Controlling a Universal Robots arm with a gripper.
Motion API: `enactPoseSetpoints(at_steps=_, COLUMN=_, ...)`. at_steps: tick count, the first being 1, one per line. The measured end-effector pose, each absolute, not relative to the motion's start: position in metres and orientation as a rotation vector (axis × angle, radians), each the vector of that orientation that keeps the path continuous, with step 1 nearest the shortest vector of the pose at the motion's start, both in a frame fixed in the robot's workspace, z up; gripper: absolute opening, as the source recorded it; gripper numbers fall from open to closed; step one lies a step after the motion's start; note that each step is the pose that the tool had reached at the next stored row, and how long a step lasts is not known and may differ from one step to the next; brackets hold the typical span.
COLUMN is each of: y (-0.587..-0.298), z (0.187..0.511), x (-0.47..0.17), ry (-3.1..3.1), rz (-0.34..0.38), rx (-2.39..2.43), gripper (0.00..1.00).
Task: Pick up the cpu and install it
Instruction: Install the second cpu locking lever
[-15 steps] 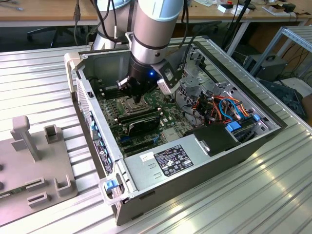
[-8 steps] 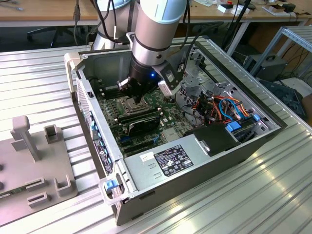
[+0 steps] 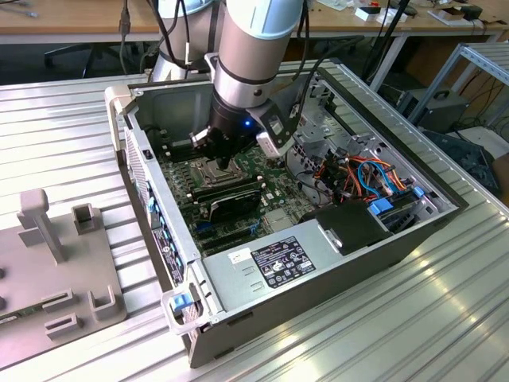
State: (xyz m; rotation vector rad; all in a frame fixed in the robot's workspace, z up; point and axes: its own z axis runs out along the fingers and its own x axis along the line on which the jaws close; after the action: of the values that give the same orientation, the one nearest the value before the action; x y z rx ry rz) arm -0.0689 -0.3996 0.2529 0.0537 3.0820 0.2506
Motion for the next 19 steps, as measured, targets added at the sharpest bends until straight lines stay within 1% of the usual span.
enactPoseSetpoints(at_steps=6, y=-0.4, z=0.249, x=-0.071, ry=3.083, rz=0.244, rx=0.054, gripper=0.11)
enactPoseSetpoints(at_steps=19, y=-0.4, z=0.227, x=-0.082, ry=3.082, rz=0.244, rx=0.058, gripper=0.11)
